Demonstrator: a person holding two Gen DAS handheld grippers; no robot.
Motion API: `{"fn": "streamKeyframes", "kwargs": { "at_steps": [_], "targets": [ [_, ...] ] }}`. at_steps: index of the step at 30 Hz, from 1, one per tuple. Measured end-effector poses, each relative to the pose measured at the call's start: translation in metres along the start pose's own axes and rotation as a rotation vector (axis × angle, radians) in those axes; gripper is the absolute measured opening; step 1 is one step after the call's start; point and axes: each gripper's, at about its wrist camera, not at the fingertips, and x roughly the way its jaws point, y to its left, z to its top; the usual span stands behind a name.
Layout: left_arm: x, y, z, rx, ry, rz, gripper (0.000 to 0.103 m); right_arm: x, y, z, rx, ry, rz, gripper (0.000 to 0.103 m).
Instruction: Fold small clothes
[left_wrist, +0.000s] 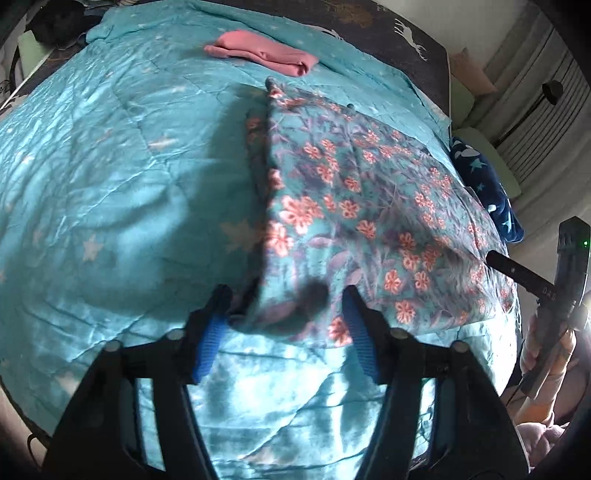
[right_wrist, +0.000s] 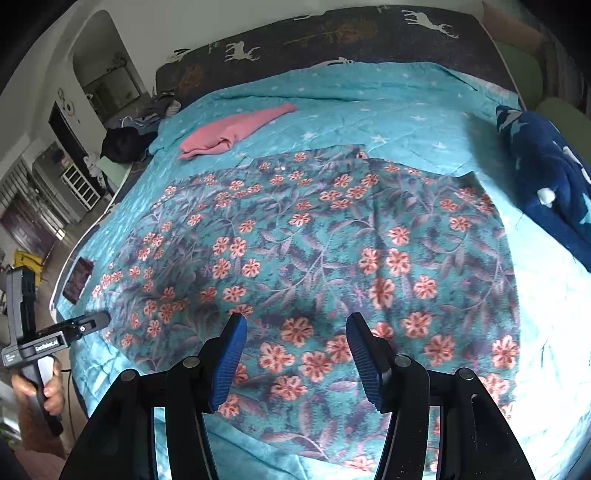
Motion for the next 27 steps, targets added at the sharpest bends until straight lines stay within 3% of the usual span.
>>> {"fn": "streamKeyframes", "kwargs": {
  "at_steps": [2,3,8,13,17,22,27],
  "targets": [
    [0.004,0.002,0.004,-0.033,0.014,-0.046,0.017,0.0,0.0,-0.001,0.0,0.002,-0.004,0.058],
    [0.003,0.004,0.006,-0.054,0.013,-0.062,0.016,0.001,0.0,-0.001,0.003,0.003,-0.005,0.058],
    [-0.016,0.001,0.021,-0.102,-0.052,-0.096,0.015,-0.004,-0.012,-0.004,0.036,-0.007,-0.004,0.058],
    [-0.038,-0.036,0.039,0.0,-0.13,-0.065,0.014,-0.015,-0.031,-0.01,0.08,-0.035,0.002,0.059],
    [-0.043,-0.072,0.053,0.099,-0.148,-0.067,0.014,-0.021,-0.048,-0.016,0.12,-0.051,0.026,0.059],
    [-0.03,-0.12,0.058,0.215,-0.132,-0.111,0.014,-0.033,-0.062,-0.015,0.13,-0.06,0.051,0.059],
    [-0.007,-0.151,0.045,0.297,-0.076,-0.128,0.014,-0.044,-0.059,0.015,0.057,-0.043,0.079,0.06]
  ]
}}
